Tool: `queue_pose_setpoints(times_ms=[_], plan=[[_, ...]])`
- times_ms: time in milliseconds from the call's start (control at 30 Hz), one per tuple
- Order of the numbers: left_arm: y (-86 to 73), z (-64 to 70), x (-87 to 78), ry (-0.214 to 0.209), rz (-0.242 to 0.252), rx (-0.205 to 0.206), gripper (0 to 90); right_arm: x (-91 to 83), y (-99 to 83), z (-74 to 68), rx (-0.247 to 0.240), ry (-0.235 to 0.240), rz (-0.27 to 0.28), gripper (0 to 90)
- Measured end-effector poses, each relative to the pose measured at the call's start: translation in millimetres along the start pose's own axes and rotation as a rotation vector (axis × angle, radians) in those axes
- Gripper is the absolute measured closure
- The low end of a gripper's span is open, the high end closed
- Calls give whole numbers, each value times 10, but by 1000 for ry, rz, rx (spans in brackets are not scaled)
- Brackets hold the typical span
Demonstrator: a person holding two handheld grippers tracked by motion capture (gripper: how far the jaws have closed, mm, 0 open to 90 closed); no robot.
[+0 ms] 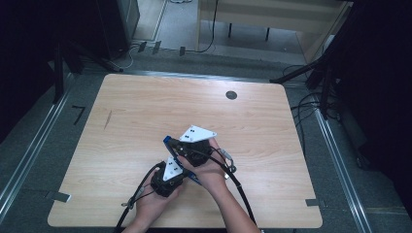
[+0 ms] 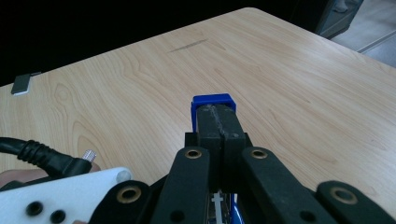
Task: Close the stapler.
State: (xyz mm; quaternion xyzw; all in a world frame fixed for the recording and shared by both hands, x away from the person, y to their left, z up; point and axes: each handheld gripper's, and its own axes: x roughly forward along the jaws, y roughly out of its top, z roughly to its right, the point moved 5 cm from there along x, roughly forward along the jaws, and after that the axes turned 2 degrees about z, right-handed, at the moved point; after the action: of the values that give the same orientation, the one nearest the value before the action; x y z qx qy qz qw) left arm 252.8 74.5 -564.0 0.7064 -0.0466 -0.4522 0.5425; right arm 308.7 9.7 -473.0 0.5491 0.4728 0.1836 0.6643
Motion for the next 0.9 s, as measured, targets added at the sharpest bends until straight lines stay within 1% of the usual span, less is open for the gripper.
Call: queue_pose_setpoints(times_ms=[100, 233, 400, 467, 900], plan=[[0, 0, 0, 0, 0, 0, 900, 34, 4, 15, 5, 13, 4, 900], [0, 0, 0, 0, 0, 1, 900, 65, 8, 19, 2, 19, 5, 900], [0, 2, 1, 1, 1, 2, 900, 151, -58, 28, -6, 20, -38, 900], [0, 2, 1, 1, 1, 2, 900, 170, -60, 32, 6, 26, -34, 900], [0, 2, 1, 2, 1, 4, 900, 257, -61, 44, 10, 30, -49, 900]])
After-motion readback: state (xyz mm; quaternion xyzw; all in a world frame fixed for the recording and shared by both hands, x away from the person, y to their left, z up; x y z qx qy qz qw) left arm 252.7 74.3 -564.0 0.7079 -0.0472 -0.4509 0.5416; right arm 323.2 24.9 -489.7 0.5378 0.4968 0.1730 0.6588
